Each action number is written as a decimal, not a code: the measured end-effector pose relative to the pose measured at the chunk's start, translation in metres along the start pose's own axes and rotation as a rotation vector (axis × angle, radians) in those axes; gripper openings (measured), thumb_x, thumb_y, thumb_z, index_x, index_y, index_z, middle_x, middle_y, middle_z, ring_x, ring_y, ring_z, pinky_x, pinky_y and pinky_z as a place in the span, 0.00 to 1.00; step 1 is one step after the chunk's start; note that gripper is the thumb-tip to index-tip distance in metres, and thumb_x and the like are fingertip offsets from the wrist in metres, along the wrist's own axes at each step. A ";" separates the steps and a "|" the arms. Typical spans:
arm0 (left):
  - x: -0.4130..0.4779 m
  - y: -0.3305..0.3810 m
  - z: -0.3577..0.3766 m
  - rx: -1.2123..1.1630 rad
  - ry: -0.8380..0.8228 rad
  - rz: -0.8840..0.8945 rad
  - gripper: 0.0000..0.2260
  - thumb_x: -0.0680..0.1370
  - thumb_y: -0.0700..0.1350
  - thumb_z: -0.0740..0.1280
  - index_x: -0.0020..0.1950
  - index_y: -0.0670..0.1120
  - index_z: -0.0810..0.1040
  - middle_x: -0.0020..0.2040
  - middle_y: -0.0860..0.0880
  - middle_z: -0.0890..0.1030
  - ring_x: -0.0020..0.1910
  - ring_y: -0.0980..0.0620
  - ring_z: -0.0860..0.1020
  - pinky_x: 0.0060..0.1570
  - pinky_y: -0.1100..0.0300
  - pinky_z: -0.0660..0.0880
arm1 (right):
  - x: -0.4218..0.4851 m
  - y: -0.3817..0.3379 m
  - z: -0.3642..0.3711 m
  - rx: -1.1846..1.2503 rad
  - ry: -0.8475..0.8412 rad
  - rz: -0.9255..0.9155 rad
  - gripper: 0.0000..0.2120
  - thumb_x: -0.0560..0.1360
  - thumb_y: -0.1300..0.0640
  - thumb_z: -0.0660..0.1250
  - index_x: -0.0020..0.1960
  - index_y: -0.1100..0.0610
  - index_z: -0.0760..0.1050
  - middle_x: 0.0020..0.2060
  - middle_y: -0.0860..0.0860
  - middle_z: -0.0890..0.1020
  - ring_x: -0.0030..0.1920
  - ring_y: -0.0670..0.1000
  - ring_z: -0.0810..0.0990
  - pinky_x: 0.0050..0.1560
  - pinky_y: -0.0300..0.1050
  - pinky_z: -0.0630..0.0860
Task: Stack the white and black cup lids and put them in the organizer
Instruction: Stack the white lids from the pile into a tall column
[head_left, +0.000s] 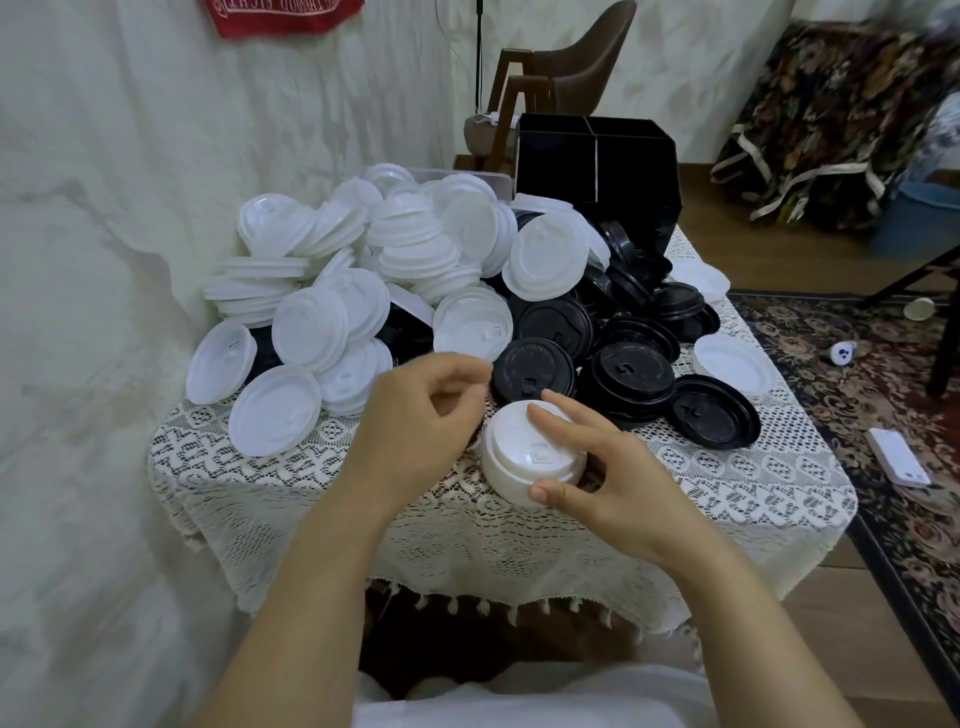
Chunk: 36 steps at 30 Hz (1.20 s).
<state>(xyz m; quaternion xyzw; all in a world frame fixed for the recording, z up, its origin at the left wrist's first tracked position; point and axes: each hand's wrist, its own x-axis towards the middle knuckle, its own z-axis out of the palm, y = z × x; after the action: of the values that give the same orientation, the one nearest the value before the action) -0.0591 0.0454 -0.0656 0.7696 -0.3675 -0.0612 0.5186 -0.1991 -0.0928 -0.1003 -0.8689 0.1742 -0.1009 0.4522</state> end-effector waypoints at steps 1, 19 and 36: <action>0.002 -0.001 0.002 0.053 0.062 0.052 0.09 0.76 0.37 0.67 0.54 0.46 0.83 0.50 0.57 0.81 0.48 0.67 0.78 0.49 0.77 0.70 | 0.000 0.000 0.000 0.008 -0.001 -0.002 0.33 0.71 0.54 0.76 0.72 0.44 0.67 0.73 0.33 0.61 0.73 0.38 0.60 0.71 0.38 0.61; 0.029 -0.016 0.019 0.330 0.120 0.233 0.14 0.77 0.33 0.63 0.61 0.41 0.80 0.61 0.47 0.78 0.62 0.49 0.74 0.69 0.56 0.62 | -0.001 0.004 0.000 0.015 0.017 -0.016 0.31 0.71 0.54 0.76 0.70 0.39 0.68 0.72 0.31 0.61 0.70 0.33 0.61 0.59 0.22 0.61; 0.023 0.008 -0.003 -0.705 0.093 -0.077 0.12 0.70 0.40 0.69 0.52 0.51 0.79 0.44 0.53 0.83 0.47 0.53 0.80 0.48 0.60 0.77 | -0.005 -0.001 -0.009 0.139 0.304 -0.204 0.32 0.67 0.33 0.70 0.68 0.35 0.65 0.69 0.34 0.69 0.71 0.36 0.65 0.72 0.39 0.64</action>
<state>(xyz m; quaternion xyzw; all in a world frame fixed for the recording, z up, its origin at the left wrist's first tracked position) -0.0450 0.0320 -0.0514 0.5585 -0.2703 -0.1690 0.7658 -0.2060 -0.0966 -0.0944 -0.8236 0.1441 -0.2881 0.4668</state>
